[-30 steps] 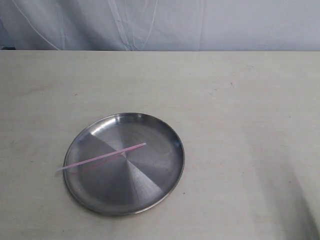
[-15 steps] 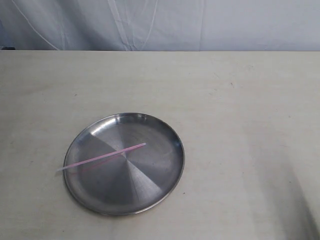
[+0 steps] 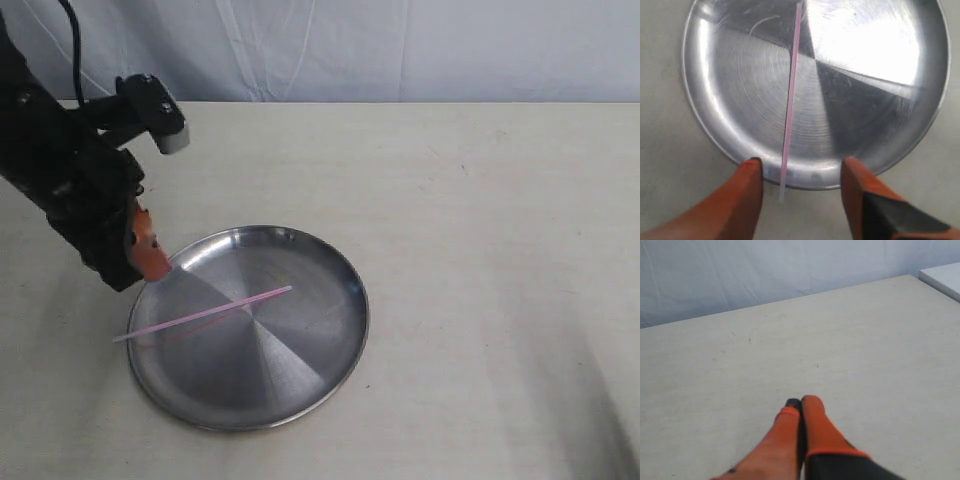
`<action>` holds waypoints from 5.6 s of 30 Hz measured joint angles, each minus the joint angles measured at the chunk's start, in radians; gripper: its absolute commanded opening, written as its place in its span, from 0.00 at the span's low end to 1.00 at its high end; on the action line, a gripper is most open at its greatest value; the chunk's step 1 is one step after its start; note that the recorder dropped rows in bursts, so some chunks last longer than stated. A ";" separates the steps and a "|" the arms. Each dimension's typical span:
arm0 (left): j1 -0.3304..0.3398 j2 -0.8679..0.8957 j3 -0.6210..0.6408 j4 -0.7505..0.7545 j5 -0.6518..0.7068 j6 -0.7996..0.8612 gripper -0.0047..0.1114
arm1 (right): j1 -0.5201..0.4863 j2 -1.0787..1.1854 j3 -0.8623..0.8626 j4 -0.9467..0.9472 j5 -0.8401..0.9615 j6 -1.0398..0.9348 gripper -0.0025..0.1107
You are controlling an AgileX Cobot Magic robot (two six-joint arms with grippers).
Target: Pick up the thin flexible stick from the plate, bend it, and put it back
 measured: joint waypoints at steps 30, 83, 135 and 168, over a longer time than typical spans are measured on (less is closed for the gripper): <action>-0.104 0.350 -0.001 0.166 -0.121 0.089 0.53 | 0.000 0.000 0.000 0.000 0.000 0.000 0.02; -0.107 0.179 -0.002 -0.029 -0.132 -0.008 0.04 | 0.000 0.000 0.000 -0.003 -0.093 0.000 0.02; -0.107 -0.049 0.100 -0.871 -0.058 0.539 0.04 | 0.080 1.089 -0.551 1.589 0.674 -1.129 0.55; -0.107 -0.049 0.100 -0.922 -0.035 0.548 0.09 | 0.470 1.196 -0.685 1.597 0.313 -1.230 0.01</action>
